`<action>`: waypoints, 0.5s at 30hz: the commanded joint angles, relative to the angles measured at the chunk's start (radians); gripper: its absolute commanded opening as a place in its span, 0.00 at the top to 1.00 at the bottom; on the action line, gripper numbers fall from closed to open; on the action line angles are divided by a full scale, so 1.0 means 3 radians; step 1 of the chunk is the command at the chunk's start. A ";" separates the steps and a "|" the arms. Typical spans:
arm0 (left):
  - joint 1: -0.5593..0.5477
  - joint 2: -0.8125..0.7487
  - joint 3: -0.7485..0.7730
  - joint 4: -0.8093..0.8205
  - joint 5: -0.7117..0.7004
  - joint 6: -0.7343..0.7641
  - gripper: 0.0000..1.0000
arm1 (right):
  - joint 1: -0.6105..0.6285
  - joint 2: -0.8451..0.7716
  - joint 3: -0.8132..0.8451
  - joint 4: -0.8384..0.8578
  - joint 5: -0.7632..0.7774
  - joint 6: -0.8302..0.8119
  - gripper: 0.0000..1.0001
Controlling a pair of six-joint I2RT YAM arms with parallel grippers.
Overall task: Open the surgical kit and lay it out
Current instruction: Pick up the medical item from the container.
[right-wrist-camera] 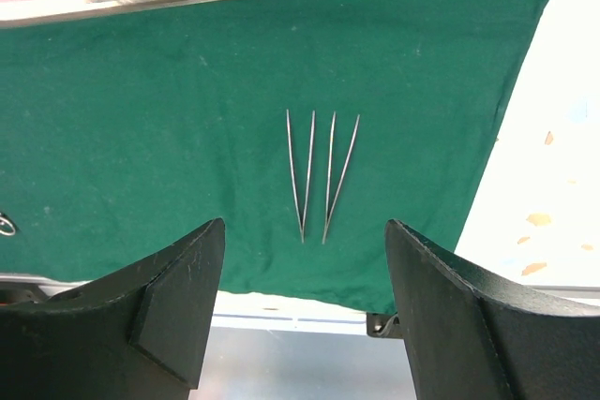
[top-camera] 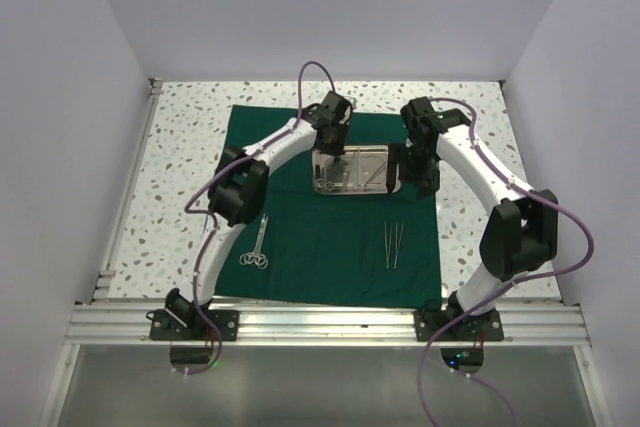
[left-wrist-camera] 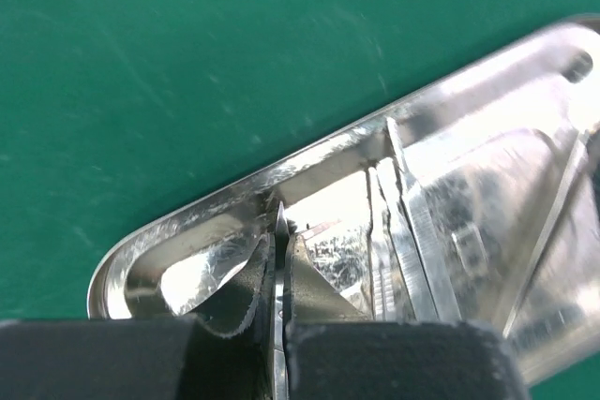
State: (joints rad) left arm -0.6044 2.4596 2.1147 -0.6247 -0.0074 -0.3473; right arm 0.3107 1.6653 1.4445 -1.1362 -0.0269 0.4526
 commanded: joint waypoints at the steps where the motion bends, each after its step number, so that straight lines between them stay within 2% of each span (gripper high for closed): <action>1: 0.0072 -0.0155 -0.0259 0.0021 0.0847 -0.0013 1.00 | -0.0023 -0.0095 0.0022 0.0014 -0.0130 -0.0011 0.27; 9: 0.0261 -0.0446 -0.0126 0.0006 0.1190 -0.0151 1.00 | -0.0018 -0.0126 0.0027 0.0024 -0.0146 0.0000 0.28; 15: 0.0312 -0.0712 0.0038 -0.0361 0.0884 -0.0055 1.00 | -0.0023 -0.0141 -0.0008 0.0044 -0.0161 -0.0010 0.28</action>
State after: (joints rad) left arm -0.5240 2.3779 2.0682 -0.6609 0.2768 -0.3740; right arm 0.3073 1.6611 1.4445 -1.1301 -0.0456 0.4534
